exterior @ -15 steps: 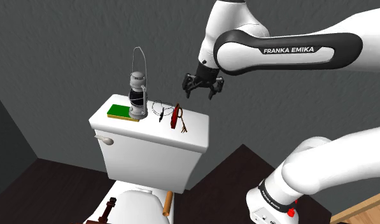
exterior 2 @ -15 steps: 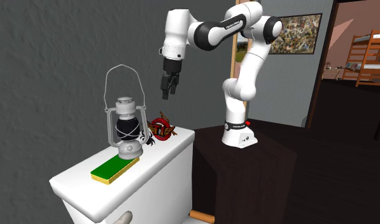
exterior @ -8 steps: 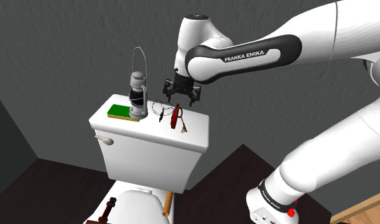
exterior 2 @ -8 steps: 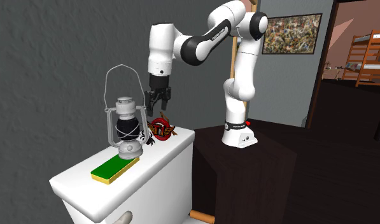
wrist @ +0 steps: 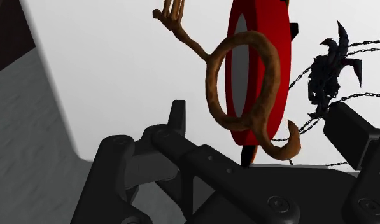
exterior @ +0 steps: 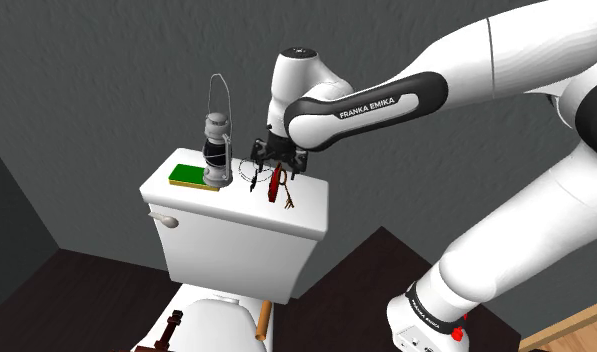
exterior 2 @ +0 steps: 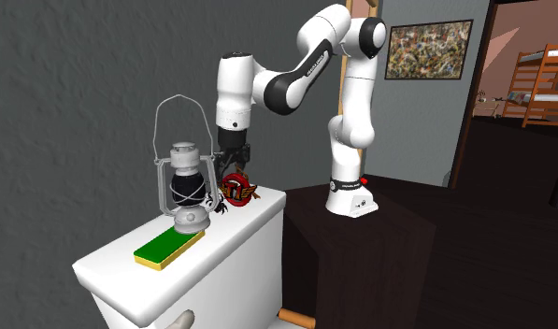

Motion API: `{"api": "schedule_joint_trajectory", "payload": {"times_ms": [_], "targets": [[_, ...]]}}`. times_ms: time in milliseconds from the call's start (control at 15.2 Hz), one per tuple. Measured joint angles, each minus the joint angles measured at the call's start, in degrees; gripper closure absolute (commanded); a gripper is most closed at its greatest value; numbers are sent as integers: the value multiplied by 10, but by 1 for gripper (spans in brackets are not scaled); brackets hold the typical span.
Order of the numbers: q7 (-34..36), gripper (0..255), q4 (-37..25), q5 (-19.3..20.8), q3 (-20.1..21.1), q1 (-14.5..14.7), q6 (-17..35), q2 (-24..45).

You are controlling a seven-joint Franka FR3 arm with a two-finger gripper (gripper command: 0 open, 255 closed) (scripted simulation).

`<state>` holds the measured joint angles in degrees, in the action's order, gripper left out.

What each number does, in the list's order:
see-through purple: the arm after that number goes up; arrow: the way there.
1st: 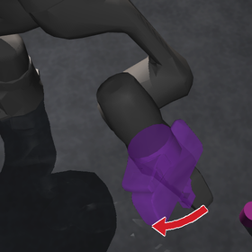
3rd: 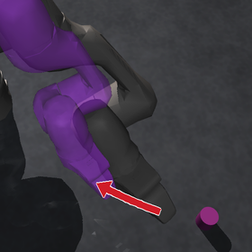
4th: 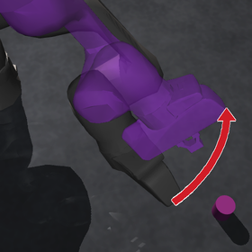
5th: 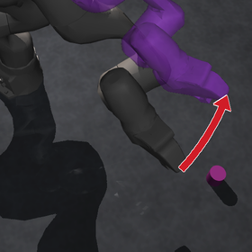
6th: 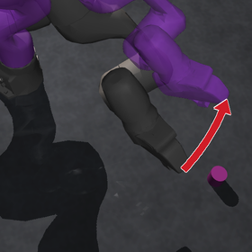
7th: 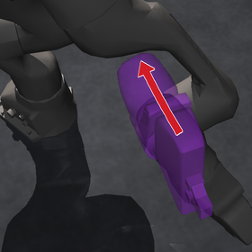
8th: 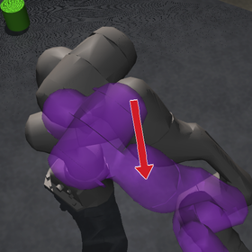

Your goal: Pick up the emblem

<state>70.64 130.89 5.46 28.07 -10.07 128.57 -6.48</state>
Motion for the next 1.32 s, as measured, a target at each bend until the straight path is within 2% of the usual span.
{"api": "schedule_joint_trajectory", "payload": {"times_ms": [66, 132, 858, 1320], "targets": [[1, 0, 2, 1, 0, 0, 3, 1], [2, 255, 2, 1, 1, 0, 4, 2], [2, 255, 0, 1, 0, 0, 1, 1], [-15, 255, -29, -16, -4, 2, -49, -23]]}}
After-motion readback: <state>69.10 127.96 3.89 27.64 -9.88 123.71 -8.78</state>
